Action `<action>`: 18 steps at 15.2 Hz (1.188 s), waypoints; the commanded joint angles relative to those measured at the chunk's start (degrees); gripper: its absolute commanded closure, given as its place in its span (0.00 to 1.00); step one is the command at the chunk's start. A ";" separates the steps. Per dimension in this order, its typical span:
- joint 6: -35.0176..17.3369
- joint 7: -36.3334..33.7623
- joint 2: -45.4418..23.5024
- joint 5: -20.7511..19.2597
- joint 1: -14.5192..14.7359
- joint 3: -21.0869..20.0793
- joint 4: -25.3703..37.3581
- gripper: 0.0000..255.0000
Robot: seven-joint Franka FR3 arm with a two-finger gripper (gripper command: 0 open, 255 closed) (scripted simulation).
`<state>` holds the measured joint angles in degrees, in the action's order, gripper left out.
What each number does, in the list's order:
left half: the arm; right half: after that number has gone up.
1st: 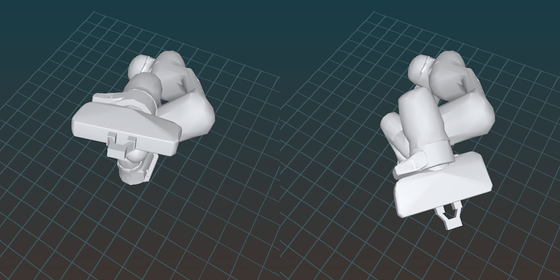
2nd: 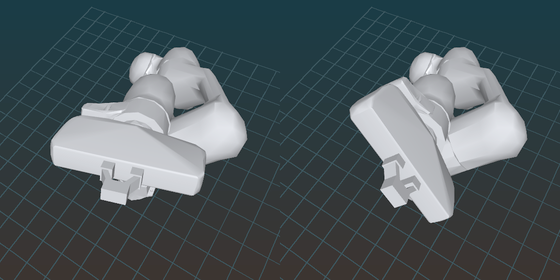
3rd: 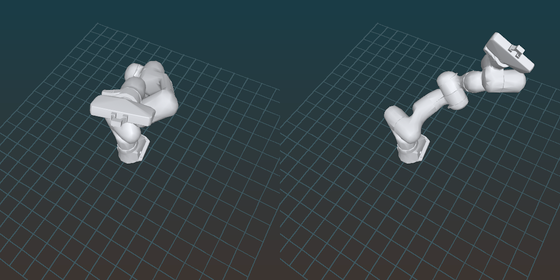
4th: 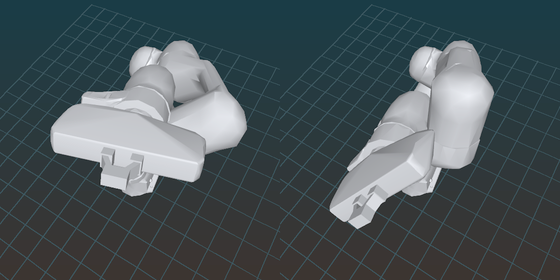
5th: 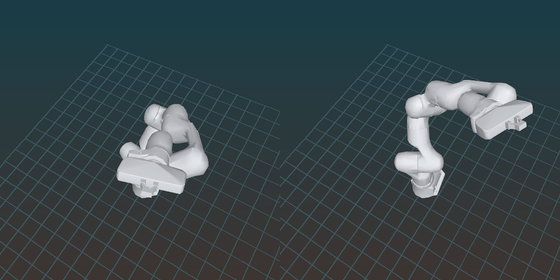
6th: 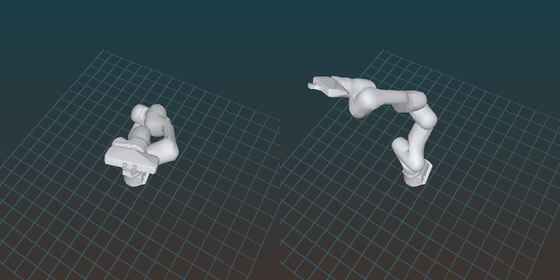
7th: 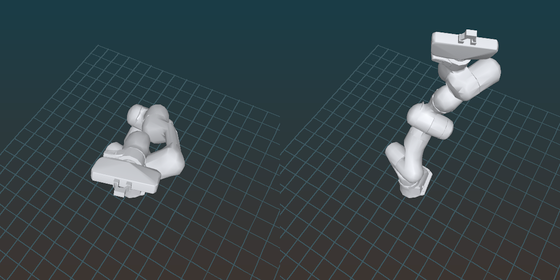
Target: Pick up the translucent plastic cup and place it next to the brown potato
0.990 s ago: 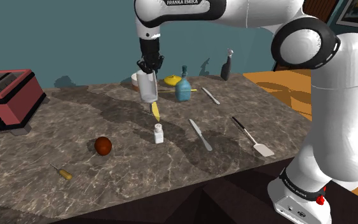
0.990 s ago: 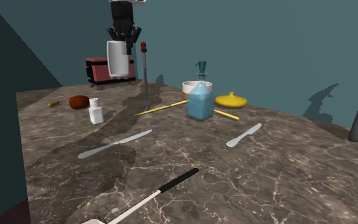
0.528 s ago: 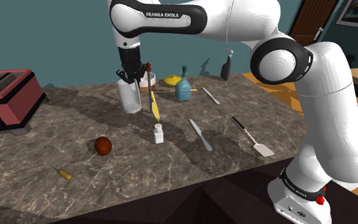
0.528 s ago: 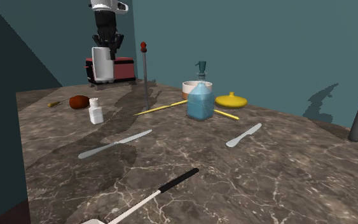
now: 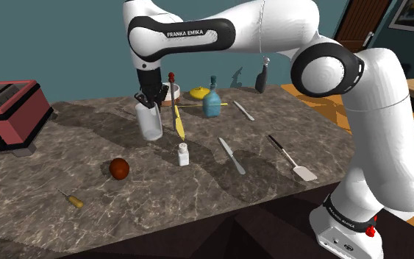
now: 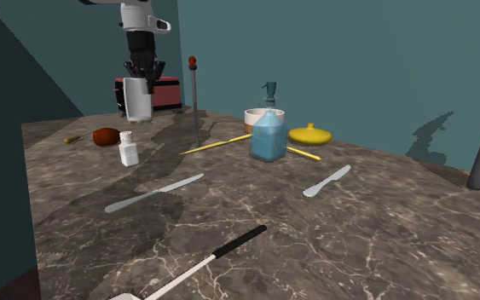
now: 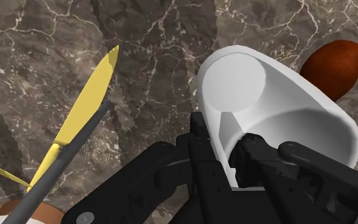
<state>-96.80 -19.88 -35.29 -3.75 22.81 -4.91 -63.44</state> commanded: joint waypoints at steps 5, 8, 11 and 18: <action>-4.71 -0.07 0.29 -0.02 -0.22 0.03 -4.93 1.00; -6.92 -0.14 0.12 -0.06 -0.28 0.05 -6.97 1.00; -9.04 -0.21 -0.19 -0.10 -0.32 0.07 -8.79 1.00; -11.21 -0.29 -0.66 -0.16 -0.35 0.10 -10.49 1.00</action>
<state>-107.96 -20.16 -35.95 -3.91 22.45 -4.80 -73.93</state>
